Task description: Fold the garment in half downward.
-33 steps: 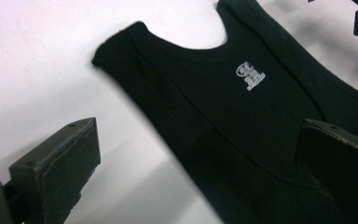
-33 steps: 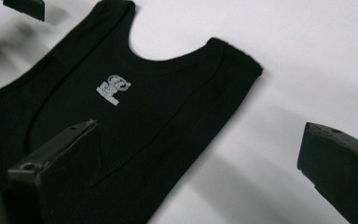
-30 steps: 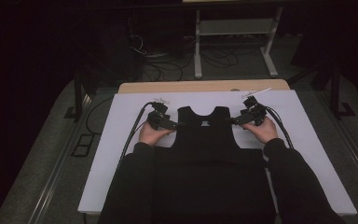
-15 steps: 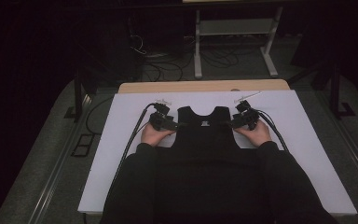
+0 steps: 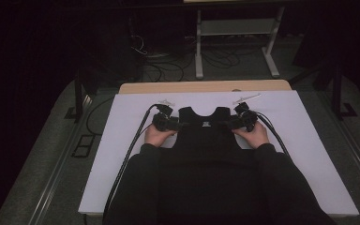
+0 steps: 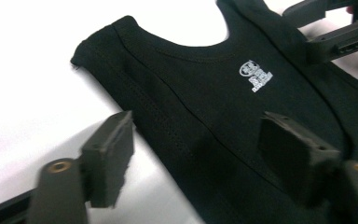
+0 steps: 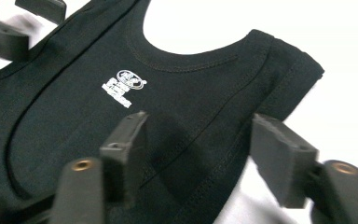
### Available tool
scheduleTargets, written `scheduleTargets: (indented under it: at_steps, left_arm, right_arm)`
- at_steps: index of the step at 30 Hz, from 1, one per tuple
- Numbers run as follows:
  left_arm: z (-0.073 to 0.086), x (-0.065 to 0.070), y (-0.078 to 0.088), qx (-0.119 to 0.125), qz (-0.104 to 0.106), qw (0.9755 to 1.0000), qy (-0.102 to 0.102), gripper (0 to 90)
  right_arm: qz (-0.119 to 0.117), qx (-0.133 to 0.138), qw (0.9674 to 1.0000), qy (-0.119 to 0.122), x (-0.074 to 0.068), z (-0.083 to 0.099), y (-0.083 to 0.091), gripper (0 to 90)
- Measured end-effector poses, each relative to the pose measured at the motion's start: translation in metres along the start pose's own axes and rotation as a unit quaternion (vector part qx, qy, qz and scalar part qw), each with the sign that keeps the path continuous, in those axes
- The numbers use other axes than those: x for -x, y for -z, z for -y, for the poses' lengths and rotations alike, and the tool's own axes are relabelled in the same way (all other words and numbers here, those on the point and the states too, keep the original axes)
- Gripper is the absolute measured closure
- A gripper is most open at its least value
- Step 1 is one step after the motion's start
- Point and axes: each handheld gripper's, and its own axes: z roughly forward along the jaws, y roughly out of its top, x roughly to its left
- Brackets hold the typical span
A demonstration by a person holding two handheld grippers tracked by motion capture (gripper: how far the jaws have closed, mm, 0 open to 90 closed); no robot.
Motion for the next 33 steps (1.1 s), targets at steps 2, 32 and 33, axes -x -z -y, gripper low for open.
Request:
scheduleTargets:
  at_steps: [2,32,33]
  left_arm:
    - [0.000,0.003,0.000,-0.006,-0.013,0.9998,-0.016,40.1]
    - [-0.003,0.012,0.004,-0.004,0.000,1.0000,-0.008,85.1]
    - [-0.004,0.013,0.006,-0.002,0.001,1.0000,-0.006,85.1]
  right_arm:
    - [0.002,0.002,1.0000,0.002,-0.002,0.000,-0.001,43.0]
    - [-0.043,0.003,0.9989,-0.020,-0.004,-0.005,0.012,83.3]
    - [-0.043,0.003,0.9989,-0.019,-0.005,-0.006,0.013,83.2]
